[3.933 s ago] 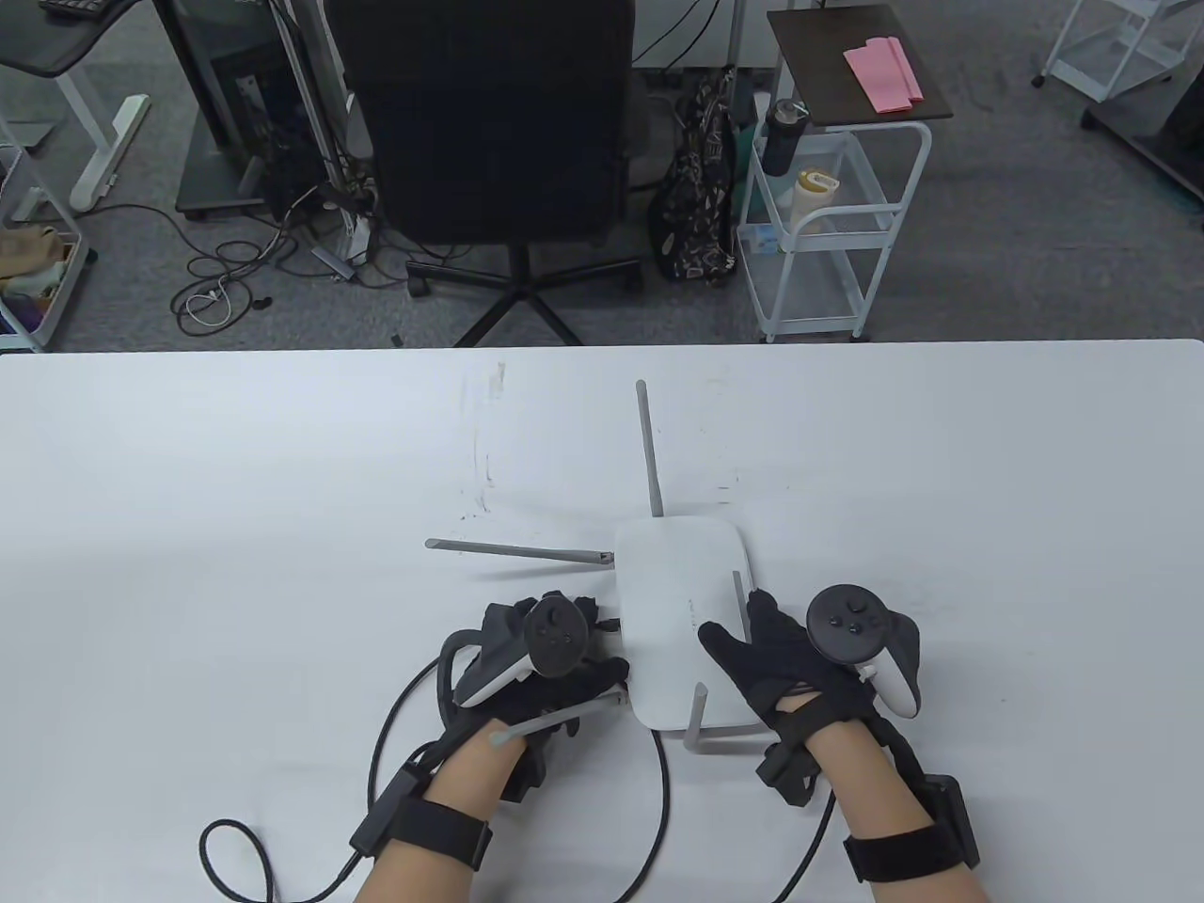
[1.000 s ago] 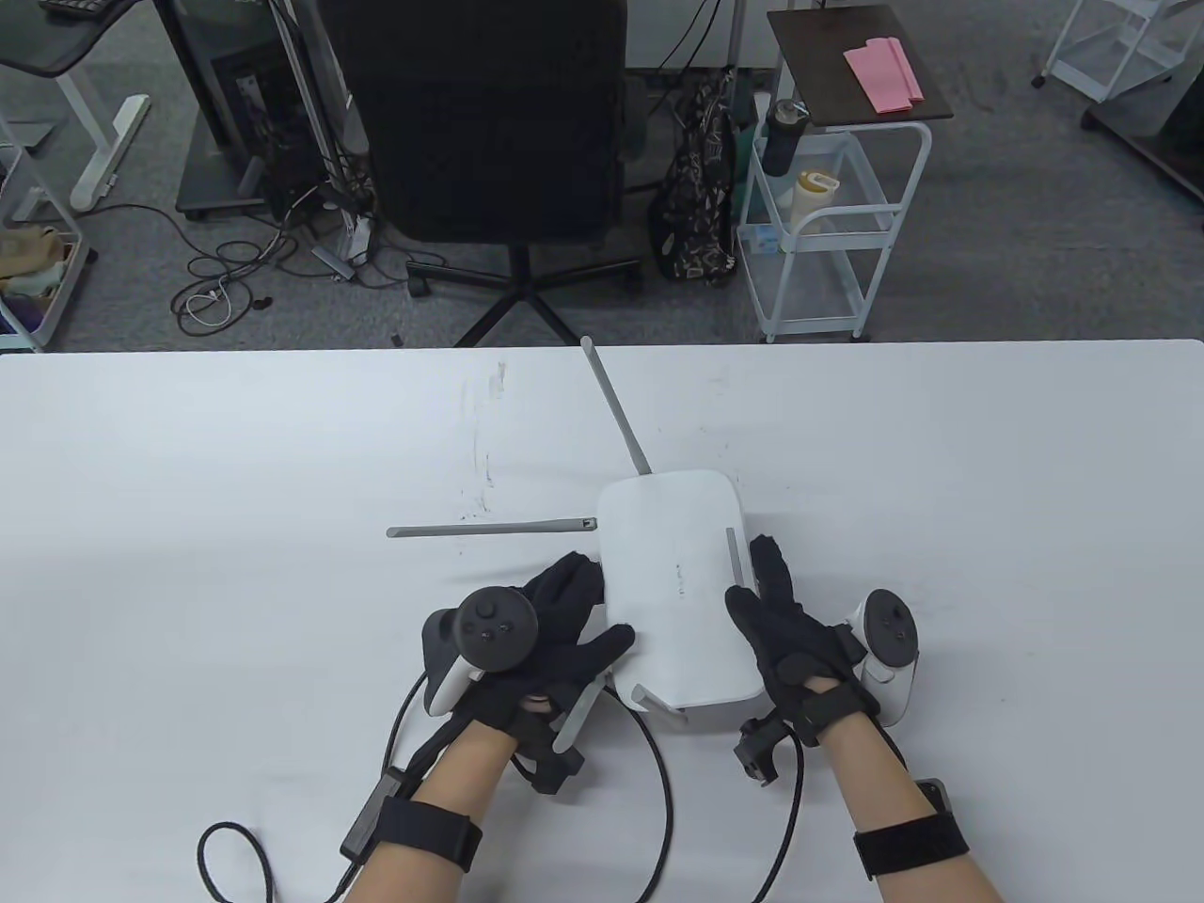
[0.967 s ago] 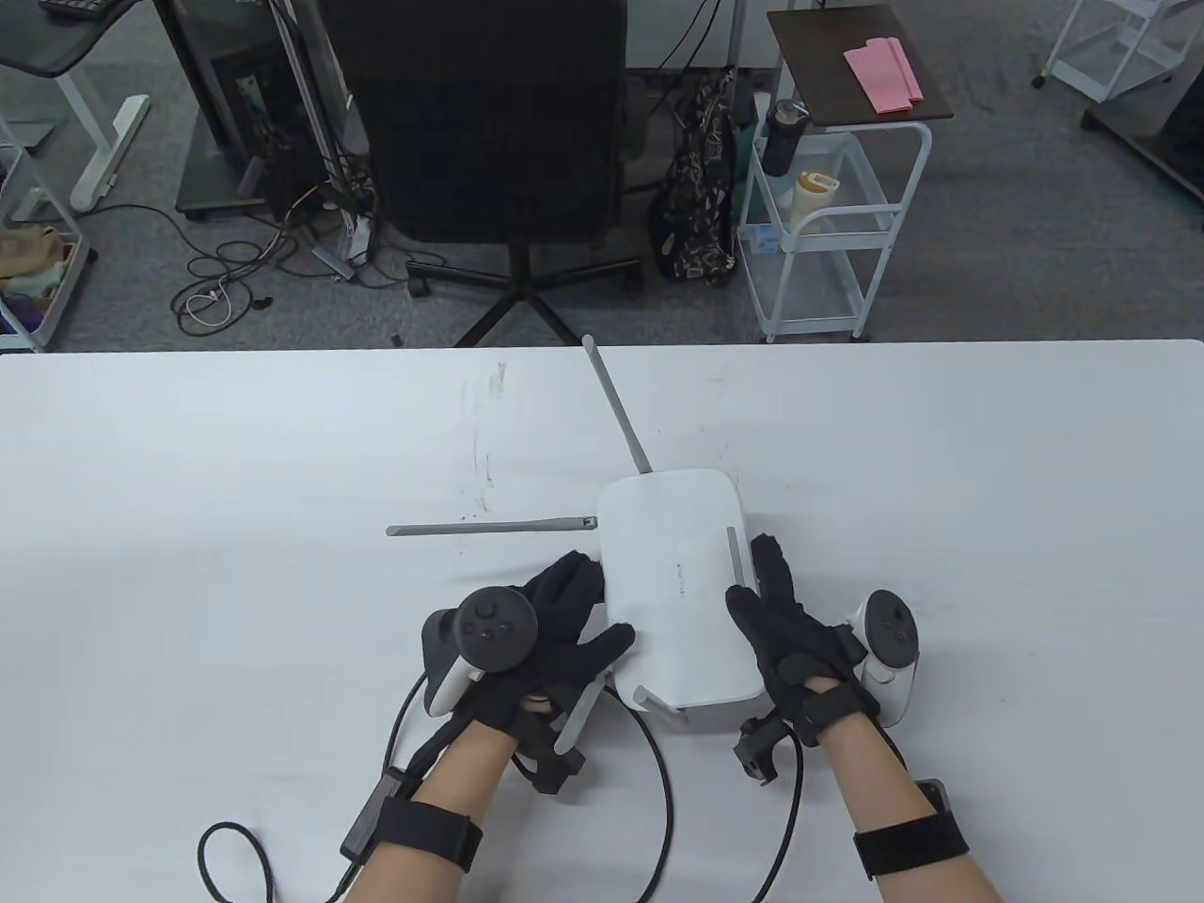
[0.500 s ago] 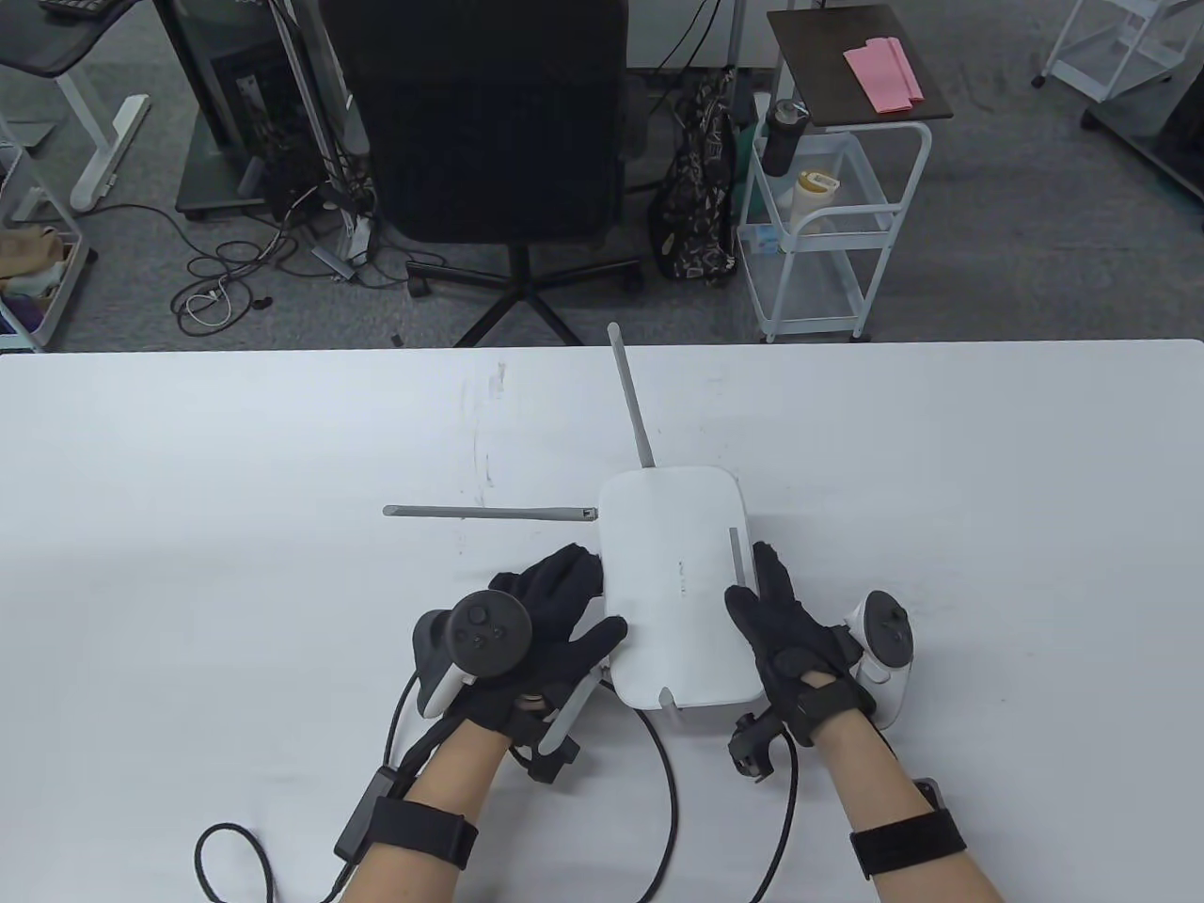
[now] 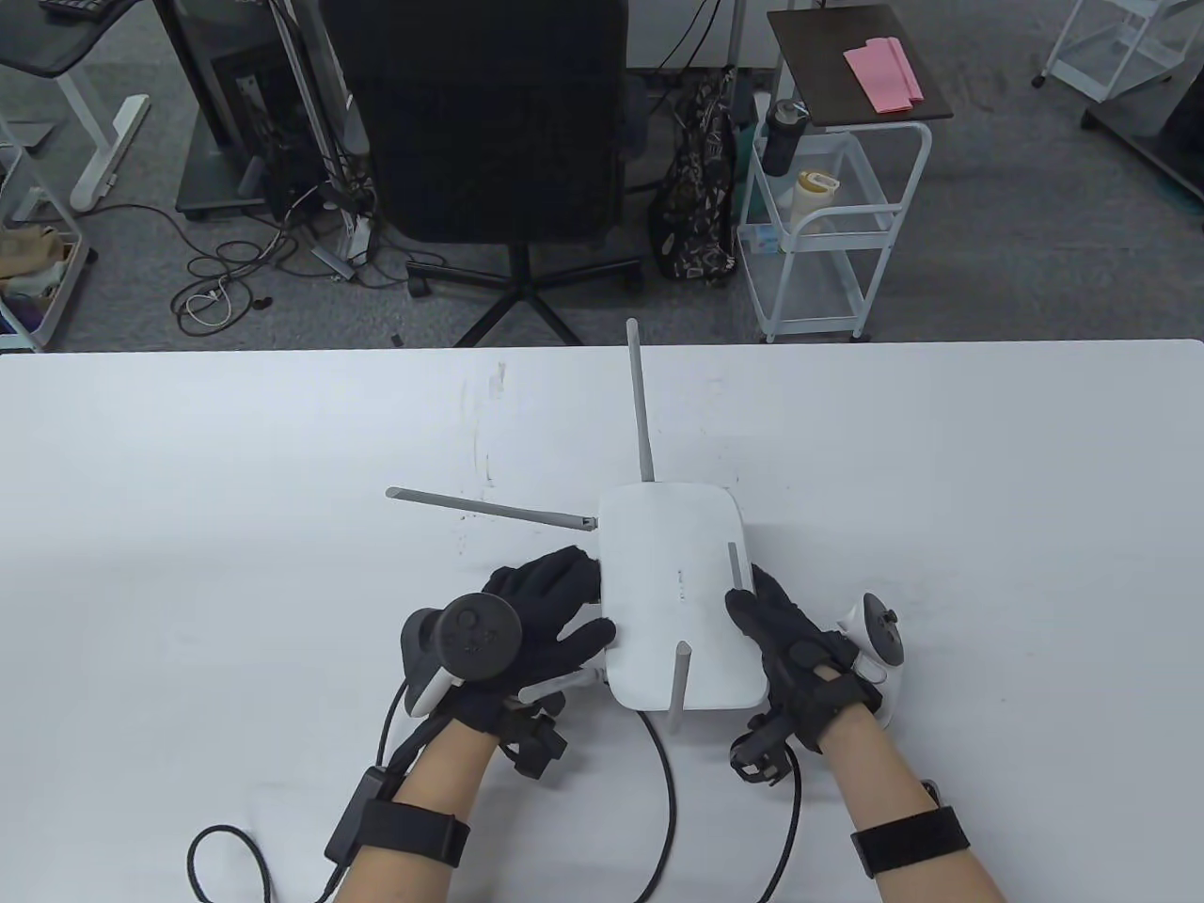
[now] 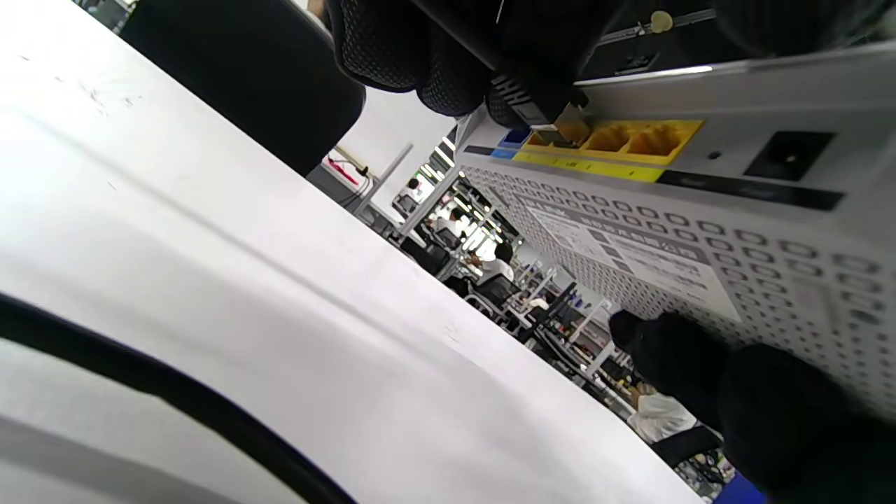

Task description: Remove ethernet cable from router with left hand

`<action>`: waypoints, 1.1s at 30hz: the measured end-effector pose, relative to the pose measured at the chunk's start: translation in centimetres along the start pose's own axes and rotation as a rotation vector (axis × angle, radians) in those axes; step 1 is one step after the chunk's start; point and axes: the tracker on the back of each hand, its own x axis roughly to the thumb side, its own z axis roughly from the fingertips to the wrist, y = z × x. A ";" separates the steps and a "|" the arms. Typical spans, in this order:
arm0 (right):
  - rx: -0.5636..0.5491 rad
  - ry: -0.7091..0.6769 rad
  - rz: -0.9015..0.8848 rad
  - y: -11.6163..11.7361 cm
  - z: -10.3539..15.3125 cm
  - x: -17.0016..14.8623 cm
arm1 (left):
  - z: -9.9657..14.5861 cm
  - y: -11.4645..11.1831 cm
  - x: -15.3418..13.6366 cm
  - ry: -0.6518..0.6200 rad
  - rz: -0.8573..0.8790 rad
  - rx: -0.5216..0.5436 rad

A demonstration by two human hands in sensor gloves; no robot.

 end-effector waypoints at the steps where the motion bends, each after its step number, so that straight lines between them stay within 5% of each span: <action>1: 0.009 -0.011 0.018 0.0 0.0 0.1 | 0.0 0.1 0.0 0.008 -0.003 0.012; 13: -0.050 0.003 -0.109 -0.3 0.4 0.1 | 0.7 1.3 1.7 -0.022 -0.567 0.151; 20: -0.017 0.013 -0.119 0.3 0.2 -0.6 | 1.1 0.4 2.9 -0.128 -0.702 0.238; 22: 0.002 0.020 -0.129 0.5 0.2 -0.7 | 1.1 0.1 2.9 -0.150 -0.670 0.203; 33: 0.045 0.083 -0.226 1.6 0.0 -2.2 | 1.4 0.6 2.8 -0.125 -0.563 0.376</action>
